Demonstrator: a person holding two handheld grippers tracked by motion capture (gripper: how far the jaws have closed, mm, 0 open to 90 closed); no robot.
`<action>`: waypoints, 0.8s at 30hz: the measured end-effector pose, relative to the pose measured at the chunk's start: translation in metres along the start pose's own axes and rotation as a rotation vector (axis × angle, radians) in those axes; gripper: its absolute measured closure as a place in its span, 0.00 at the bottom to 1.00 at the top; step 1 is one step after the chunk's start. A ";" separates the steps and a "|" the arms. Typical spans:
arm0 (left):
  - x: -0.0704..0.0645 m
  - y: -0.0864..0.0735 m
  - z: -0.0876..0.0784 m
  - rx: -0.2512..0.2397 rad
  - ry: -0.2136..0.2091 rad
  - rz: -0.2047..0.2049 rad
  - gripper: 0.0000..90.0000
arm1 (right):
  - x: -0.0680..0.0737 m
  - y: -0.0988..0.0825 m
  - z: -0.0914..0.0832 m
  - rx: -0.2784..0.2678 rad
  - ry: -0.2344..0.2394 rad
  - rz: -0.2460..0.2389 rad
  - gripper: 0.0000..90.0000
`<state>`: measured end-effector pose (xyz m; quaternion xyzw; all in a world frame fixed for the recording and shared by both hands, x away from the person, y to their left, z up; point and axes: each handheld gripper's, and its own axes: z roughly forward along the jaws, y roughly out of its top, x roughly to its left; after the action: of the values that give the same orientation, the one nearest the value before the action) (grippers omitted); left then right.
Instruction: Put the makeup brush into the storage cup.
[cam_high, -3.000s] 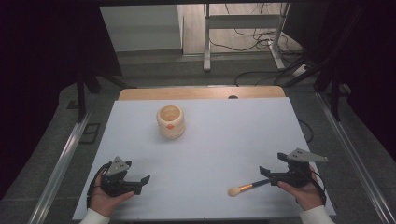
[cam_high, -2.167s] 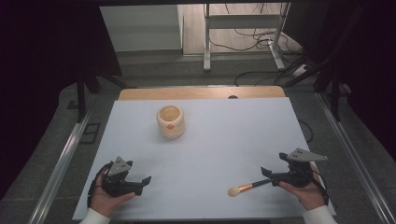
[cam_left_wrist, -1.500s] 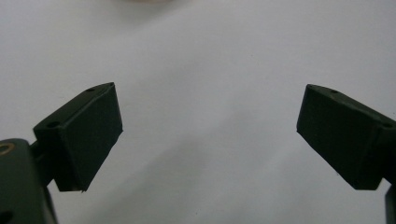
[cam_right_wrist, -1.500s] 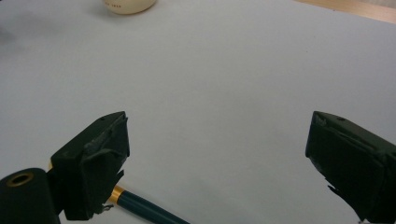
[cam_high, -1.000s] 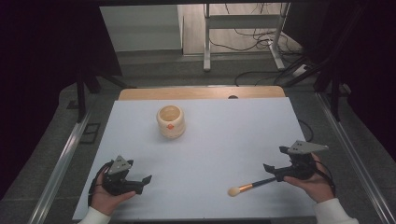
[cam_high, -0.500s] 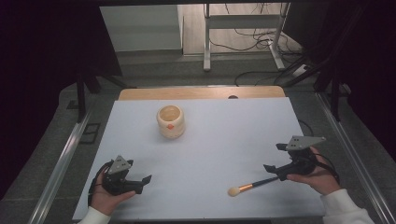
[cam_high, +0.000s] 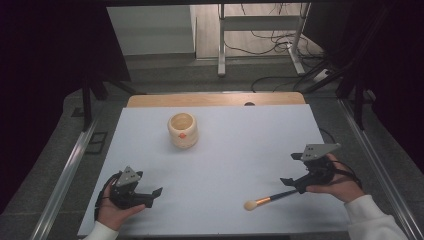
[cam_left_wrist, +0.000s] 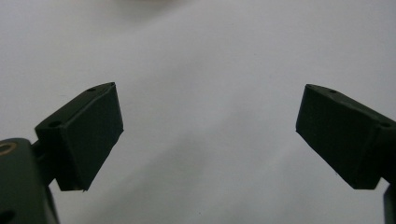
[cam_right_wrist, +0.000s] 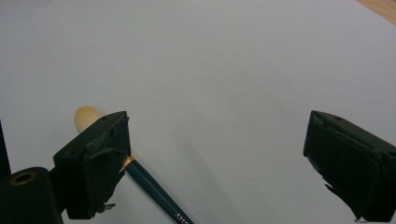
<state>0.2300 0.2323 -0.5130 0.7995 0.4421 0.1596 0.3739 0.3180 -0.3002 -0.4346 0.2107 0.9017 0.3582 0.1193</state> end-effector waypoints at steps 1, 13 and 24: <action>0.000 0.000 0.000 0.001 0.000 0.000 0.09 | 0.000 0.001 0.001 0.006 0.001 -0.006 0.08; 0.000 0.000 0.000 0.004 0.001 0.000 0.09 | 0.003 0.010 0.010 0.056 0.054 -0.092 0.09; 0.000 0.000 0.000 0.002 -0.002 0.000 0.09 | 0.008 0.017 0.017 0.115 0.090 -0.148 0.09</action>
<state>0.2304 0.2323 -0.5130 0.8001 0.4420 0.1580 0.3735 0.3225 -0.2754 -0.4349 0.1339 0.9382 0.3053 0.0927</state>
